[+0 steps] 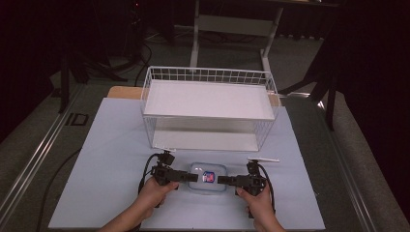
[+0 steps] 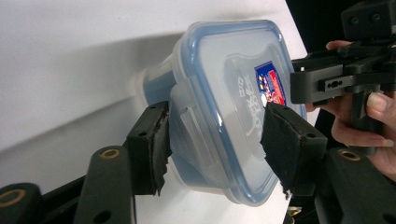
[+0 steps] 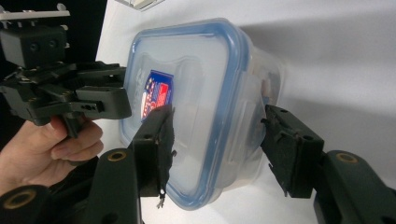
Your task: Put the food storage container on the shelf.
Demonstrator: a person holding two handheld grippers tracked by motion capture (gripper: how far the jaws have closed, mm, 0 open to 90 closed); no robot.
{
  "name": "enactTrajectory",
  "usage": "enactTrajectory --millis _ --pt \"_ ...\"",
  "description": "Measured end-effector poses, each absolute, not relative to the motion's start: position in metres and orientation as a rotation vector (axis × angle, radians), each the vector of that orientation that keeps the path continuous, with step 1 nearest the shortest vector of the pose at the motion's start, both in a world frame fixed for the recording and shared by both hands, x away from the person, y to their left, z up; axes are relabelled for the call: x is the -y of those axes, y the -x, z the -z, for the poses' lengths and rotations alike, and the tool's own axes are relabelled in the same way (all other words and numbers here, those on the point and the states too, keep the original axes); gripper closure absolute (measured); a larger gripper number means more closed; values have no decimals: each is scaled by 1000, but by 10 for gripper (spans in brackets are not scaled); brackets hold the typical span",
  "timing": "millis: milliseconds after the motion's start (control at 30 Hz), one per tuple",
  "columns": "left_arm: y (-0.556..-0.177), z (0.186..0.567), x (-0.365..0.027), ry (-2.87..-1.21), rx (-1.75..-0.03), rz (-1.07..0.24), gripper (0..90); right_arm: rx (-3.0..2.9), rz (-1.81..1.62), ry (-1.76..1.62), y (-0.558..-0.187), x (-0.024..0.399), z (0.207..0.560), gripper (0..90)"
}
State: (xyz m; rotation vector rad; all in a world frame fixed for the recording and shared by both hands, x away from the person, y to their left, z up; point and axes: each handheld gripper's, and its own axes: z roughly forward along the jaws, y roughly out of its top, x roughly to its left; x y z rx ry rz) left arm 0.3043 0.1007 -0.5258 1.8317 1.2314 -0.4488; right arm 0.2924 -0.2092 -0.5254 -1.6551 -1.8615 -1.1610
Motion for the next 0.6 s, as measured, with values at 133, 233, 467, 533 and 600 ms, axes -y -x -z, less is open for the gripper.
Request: enactTrajectory --millis 133,233,467,533,600 --pt "-297 519 -98 -1853 -1230 396 482 1900 1164 1654 -288 207 520 466" --pt "-294 516 -98 -1862 -1227 383 500 1918 1166 1647 -286 207 518 470" --pt "-285 514 -105 -1833 -1256 367 511 1991 1191 1639 -283 199 510 467" --pt "-287 510 -107 -1821 -1255 352 514 2007 1200 1630 -284 197 507 467" --pt "-288 508 -108 -1821 -1251 341 514 2007 1211 1630 -285 196 506 467"
